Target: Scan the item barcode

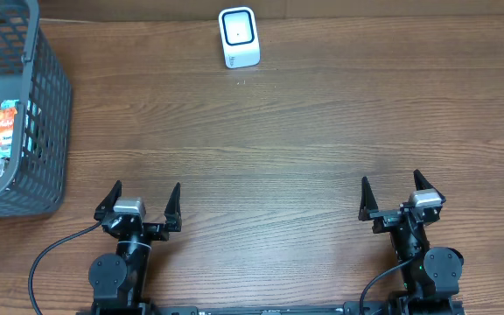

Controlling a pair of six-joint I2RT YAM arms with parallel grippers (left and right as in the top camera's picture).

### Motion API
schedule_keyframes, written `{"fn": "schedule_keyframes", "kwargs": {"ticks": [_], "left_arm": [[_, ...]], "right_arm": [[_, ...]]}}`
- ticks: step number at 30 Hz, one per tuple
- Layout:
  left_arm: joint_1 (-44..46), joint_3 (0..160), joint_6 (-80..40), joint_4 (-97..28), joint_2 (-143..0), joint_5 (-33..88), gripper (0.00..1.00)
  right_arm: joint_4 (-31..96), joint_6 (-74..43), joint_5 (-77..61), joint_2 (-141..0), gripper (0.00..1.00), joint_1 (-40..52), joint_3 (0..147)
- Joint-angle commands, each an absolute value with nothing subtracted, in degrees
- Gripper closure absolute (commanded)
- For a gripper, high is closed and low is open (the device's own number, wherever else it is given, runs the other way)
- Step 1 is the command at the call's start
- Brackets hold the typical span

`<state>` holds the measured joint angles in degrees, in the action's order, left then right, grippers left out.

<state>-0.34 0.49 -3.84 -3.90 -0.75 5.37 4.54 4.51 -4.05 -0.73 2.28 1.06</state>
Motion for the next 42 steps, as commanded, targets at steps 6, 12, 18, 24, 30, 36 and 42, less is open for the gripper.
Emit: {"fn": "schedule_keyframes", "kwargs": {"ticks": [6, 12, 18, 24, 30, 36, 42], "left_arm": [[0.03, 0.27, -2.52, -0.95, -0.27, 3.88, 0.00], [0.03, 0.27, -2.76, -1.41, -0.27, 4.14, 0.00], [0.03, 3.25, -2.94, 5.67, -0.27, 16.05, 0.00], [0.03, 17.98, -4.67, 4.43, -0.30, 17.10, 0.00], [0.03, 42.92, -4.21, -6.35, -5.87, 14.44, 0.00], [0.03, 67.46, -4.21, -24.80, -19.11, 14.44, 0.00], [0.03, 97.06, -0.73, -53.17, -40.56, 14.87, 0.00]], "right_arm": [[4.43, 4.97, -3.77, -0.19, 0.00, 2.17, 0.45], [4.43, 4.97, -3.77, -0.19, 0.00, 2.17, 0.45], [4.43, 4.97, -3.77, -0.19, 0.00, 2.17, 0.45], [4.43, 4.97, -3.77, -0.19, 0.00, 2.17, 0.45], [4.43, 4.97, -3.77, -0.19, 0.00, 2.17, 0.45], [4.43, 4.97, -3.77, -0.19, 0.00, 2.17, 0.45], [4.43, 4.97, -3.77, -0.19, 0.00, 2.17, 0.45]]}}
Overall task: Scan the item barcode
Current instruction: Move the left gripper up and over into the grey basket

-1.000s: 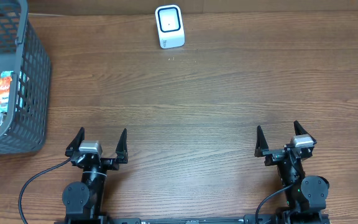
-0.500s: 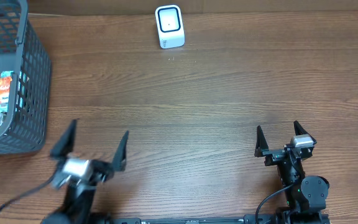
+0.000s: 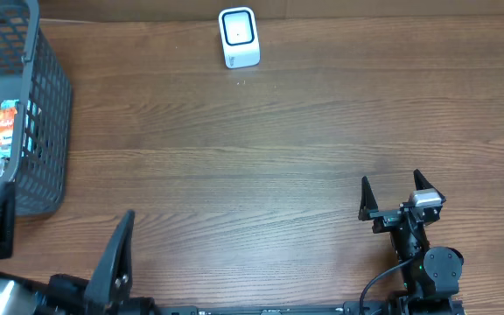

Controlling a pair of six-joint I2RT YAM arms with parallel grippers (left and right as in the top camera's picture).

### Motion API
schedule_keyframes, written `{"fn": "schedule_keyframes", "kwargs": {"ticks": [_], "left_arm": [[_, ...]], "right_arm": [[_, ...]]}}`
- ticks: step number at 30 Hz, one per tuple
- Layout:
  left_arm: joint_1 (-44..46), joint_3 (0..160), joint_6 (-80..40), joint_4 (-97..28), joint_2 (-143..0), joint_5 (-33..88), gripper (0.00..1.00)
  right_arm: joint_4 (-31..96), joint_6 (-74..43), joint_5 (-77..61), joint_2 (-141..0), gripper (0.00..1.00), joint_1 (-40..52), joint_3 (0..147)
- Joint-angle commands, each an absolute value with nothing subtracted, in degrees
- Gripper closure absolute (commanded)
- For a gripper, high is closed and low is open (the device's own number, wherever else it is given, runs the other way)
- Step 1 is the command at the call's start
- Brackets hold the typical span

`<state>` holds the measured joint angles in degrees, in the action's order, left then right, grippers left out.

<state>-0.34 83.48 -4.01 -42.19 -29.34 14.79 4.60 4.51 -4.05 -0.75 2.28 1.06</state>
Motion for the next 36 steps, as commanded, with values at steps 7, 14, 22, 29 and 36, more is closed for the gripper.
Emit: {"fn": "schedule_keyframes", "kwargs": {"ticks": [7, 14, 22, 29, 36], "left_arm": [[0.03, 126.23, 1.39, -82.94, -67.00, 14.87, 0.00], [0.03, 132.86, 1.32, -96.79, -84.01, 14.87, 0.00], [-0.10, 132.86, -0.58, -95.22, -91.33, 12.60, 0.40], [-0.14, 132.86, -7.75, -88.88, -92.25, -5.52, 0.24], [-1.45, 132.86, -7.66, -85.41, -92.25, -13.37, 0.14]], "right_arm": [[4.43, 4.97, -3.77, -0.19, 0.00, 2.17, 0.45], [4.43, 4.97, -3.77, -0.19, 0.00, 2.17, 0.45], [4.43, 4.97, -3.77, -0.19, 0.00, 2.17, 0.45], [4.43, 4.97, -3.77, -0.19, 0.00, 2.17, 0.45], [4.43, 4.97, -3.77, -0.19, 0.00, 2.17, 0.45]]}}
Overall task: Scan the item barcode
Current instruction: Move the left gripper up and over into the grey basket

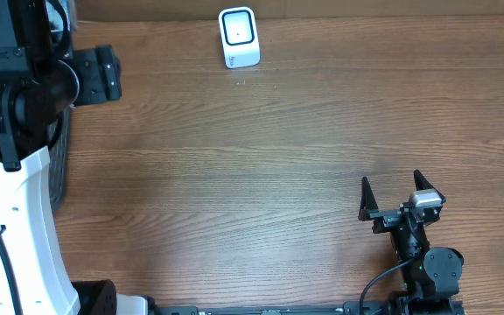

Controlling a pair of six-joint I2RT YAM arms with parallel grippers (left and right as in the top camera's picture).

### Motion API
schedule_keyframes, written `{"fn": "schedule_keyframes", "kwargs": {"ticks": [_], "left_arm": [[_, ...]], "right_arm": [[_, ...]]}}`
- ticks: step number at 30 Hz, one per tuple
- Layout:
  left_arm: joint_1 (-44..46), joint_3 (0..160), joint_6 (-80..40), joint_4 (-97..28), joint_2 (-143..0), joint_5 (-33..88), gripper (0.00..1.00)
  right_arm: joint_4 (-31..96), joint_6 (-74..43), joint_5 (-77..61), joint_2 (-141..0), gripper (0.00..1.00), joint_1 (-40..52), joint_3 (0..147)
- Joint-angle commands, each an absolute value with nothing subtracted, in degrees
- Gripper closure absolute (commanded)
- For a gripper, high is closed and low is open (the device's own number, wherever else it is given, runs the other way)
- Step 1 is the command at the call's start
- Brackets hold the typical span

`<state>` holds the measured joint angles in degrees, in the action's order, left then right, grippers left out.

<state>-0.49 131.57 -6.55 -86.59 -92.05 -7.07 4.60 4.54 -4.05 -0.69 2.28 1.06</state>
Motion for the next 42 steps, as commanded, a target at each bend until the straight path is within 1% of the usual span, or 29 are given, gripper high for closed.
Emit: {"fn": "schedule_keyframes", "kwargs": {"ticks": [1, 4, 6, 11, 13, 19, 24, 30, 34, 42], "left_arm": [[-2.04, 132.86, -7.51, -84.82, -92.25, -13.78, 0.12], [-5.56, 132.86, -4.67, -82.21, -92.25, -13.93, 0.06], [-9.37, 132.86, -3.66, -80.62, -92.27, -13.63, 0.05], [-19.29, 132.86, -0.93, -76.60, -93.45, -6.28, 0.04], [-23.33, 132.86, 1.32, -74.48, -94.63, -3.77, 0.00], [-30.02, 132.86, 6.94, -71.50, -100.29, 4.03, 0.00], [-32.99, 132.86, 8.99, -72.82, -106.45, 4.80, 0.00], [-36.75, 132.86, 13.10, -73.12, -112.38, 8.73, 0.00], [-38.37, 132.84, 13.41, -73.95, -116.42, 9.37, 0.00], [-38.46, 132.79, 15.46, -77.65, -124.07, 10.57, 0.00]], "right_arm": [[4.43, 4.97, -3.77, -0.19, 0.00, 2.17, 0.45], [4.43, 4.97, -3.77, -0.19, 0.00, 2.17, 0.45], [4.43, 4.97, -3.77, -0.19, 0.00, 2.17, 0.45], [4.43, 4.97, -3.77, -0.19, 0.00, 2.17, 0.45], [4.43, 4.97, -3.77, -0.19, 0.00, 2.17, 0.45], [4.43, 4.97, -3.77, -0.19, 0.00, 2.17, 0.45], [4.43, 4.97, -3.77, -0.19, 0.00, 2.17, 0.45], [4.43, 4.97, -3.77, -0.19, 0.00, 2.17, 0.45], [4.43, 4.97, -3.77, -0.19, 0.00, 2.17, 0.45], [4.43, 4.97, -3.77, -0.19, 0.00, 2.17, 0.45]]}}
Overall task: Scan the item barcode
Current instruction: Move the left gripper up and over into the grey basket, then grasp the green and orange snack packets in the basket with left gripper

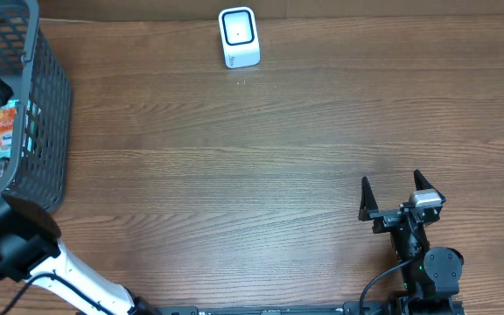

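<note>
A white barcode scanner [239,37] stands at the far edge of the table, its dark window facing up. Several snack packets [3,131] lie inside the grey mesh basket [46,105] at the far left. My left arm [24,241] reaches from the front left corner into the basket. Only a dark part of the left gripper shows at the frame's edge above the packets, and its fingers are hidden. My right gripper [392,194] rests open and empty near the front right.
The basket's tall mesh wall closes off the left side of the wooden table [261,149]. The right arm's base [427,267] sits at the front edge.
The left arm no longer looms large over the basket. It now sits lower, with its gripper down inside the basket at the frame's left edge. The right arm has not moved.
Both grippers first rested open at the table's front edge. The left arm was then raised at the front left with its fingers spread, then stood high over the basket, hiding it. Now its gripper is inside the basket among the packets.
</note>
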Controlling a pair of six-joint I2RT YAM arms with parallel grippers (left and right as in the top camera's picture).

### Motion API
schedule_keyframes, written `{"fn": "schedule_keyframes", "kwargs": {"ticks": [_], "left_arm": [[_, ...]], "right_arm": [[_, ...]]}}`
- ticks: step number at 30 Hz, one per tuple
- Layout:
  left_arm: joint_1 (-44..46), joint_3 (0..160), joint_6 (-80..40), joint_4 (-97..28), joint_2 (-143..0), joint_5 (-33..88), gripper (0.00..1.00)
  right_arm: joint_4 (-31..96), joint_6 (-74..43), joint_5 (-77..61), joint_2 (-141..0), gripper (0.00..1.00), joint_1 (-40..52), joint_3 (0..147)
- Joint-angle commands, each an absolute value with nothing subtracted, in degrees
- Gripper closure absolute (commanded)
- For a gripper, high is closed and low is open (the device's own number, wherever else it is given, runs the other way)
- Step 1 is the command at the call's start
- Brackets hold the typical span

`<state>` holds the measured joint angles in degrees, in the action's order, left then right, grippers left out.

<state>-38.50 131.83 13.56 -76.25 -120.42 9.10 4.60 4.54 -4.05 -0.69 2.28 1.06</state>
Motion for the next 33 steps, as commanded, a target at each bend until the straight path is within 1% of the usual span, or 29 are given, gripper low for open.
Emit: {"fn": "schedule_keyframes", "kwargs": {"ticks": [1, 10, 17, 25, 27, 28, 29, 30, 31, 32, 33], "left_arm": [[-38.46, 132.79, 15.44, -78.52, -125.40, 10.59, 0.00], [-38.46, 132.38, 15.22, -81.82, -133.80, 10.57, 0.00], [-38.46, 132.25, 14.61, -81.56, -135.66, 10.13, 0.00], [-38.33, 128.14, 14.59, -78.98, -135.76, 10.11, 0.01], [-38.33, 127.20, 14.59, -78.32, -135.76, 10.11, 0.05], [-38.33, 126.85, 14.59, -77.95, -135.76, 10.11, 0.12], [-38.33, 126.80, 14.59, -77.87, -135.76, 10.11, 0.24], [-38.33, 126.80, 14.59, -77.78, -135.76, 10.11, 0.34], [-38.33, 126.80, 14.59, -77.73, -135.76, 10.11, 0.40], [-38.35, 126.85, 14.61, -77.73, -135.74, 10.11, 0.48], [-38.35, 126.91, 14.59, -77.76, -135.74, 10.11, 0.52]], "right_arm": [[4.43, 4.97, -3.77, -0.19, 0.00, 2.17, 0.45], [4.43, 4.97, -3.77, -0.19, 0.00, 2.17, 0.45], [4.43, 4.97, -3.77, -0.19, 0.00, 2.17, 0.45], [4.43, 4.97, -3.77, -0.19, 0.00, 2.17, 0.45], [4.43, 4.97, -3.77, -0.19, 0.00, 2.17, 0.45], [4.43, 4.97, -3.77, -0.19, 0.00, 2.17, 0.45], [4.43, 4.97, -3.77, -0.19, 0.00, 2.17, 0.45], [4.43, 4.97, -3.77, -0.19, 0.00, 2.17, 0.45], [4.43, 4.97, -3.77, -0.19, 0.00, 2.17, 0.45], [4.43, 4.97, -3.77, -0.19, 0.00, 2.17, 0.45], [4.43, 4.97, -3.77, -0.19, 0.00, 2.17, 0.45]]}}
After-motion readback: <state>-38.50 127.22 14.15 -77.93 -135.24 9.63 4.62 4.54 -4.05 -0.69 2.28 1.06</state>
